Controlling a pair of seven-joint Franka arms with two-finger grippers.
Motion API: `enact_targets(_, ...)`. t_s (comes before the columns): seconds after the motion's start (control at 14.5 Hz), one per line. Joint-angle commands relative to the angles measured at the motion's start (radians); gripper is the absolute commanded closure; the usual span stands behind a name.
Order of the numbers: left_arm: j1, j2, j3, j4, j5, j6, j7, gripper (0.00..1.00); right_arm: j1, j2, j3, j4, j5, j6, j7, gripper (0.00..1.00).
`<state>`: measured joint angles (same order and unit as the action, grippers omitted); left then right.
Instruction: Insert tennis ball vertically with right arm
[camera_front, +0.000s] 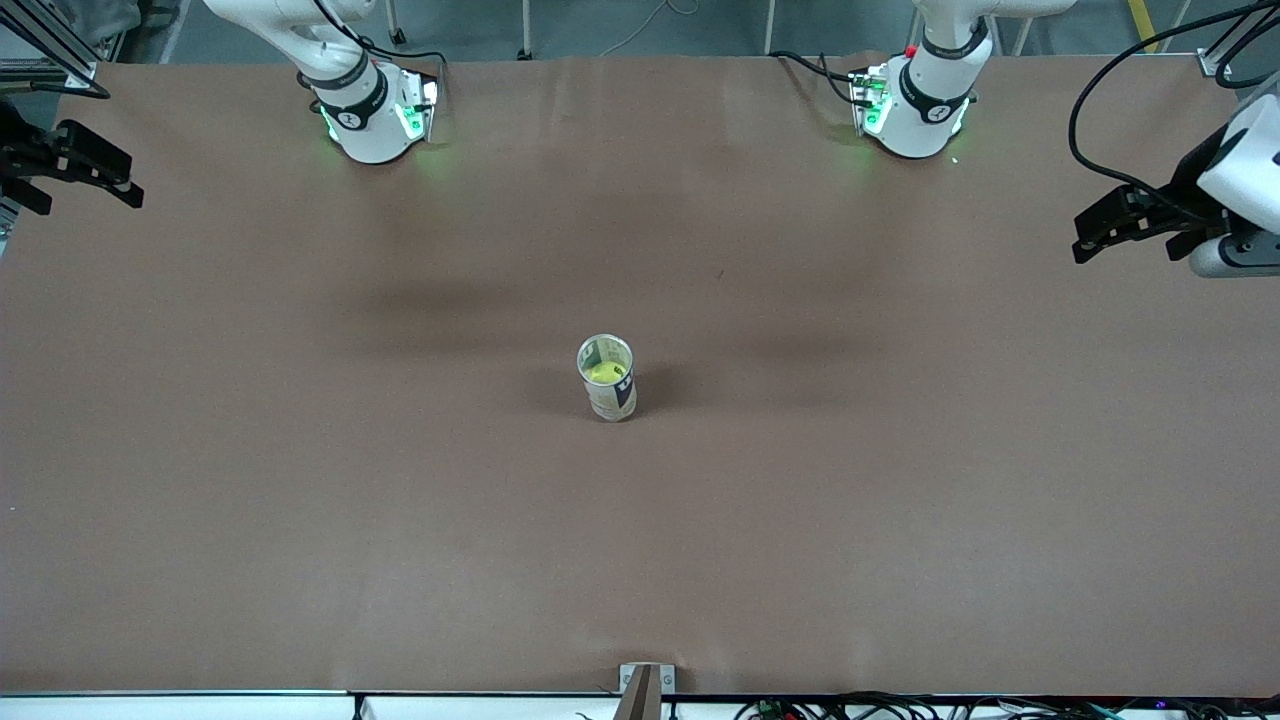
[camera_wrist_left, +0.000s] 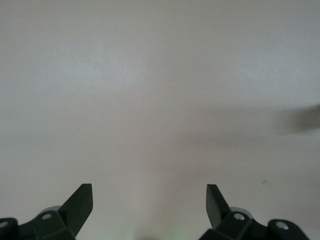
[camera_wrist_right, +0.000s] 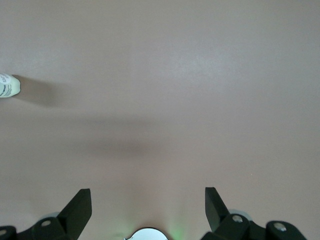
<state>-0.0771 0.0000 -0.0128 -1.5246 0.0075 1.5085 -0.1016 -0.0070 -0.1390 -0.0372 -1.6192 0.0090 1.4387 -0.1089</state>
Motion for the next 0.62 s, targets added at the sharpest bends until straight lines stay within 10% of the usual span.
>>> enact_targets(0.0,0.063,-0.023,-0.050,-0.015,-0.015,0.010,0.006,0.00,0.004,-0.025,0.002,-0.025,-0.012,0.005,-0.009,0.00)
enact_targets(0.55,0.157,-0.023,-0.159,-0.012,-0.007,-0.007,0.017,0.00,0.004,-0.025,0.000,-0.025,-0.014,0.005,-0.009,0.00)
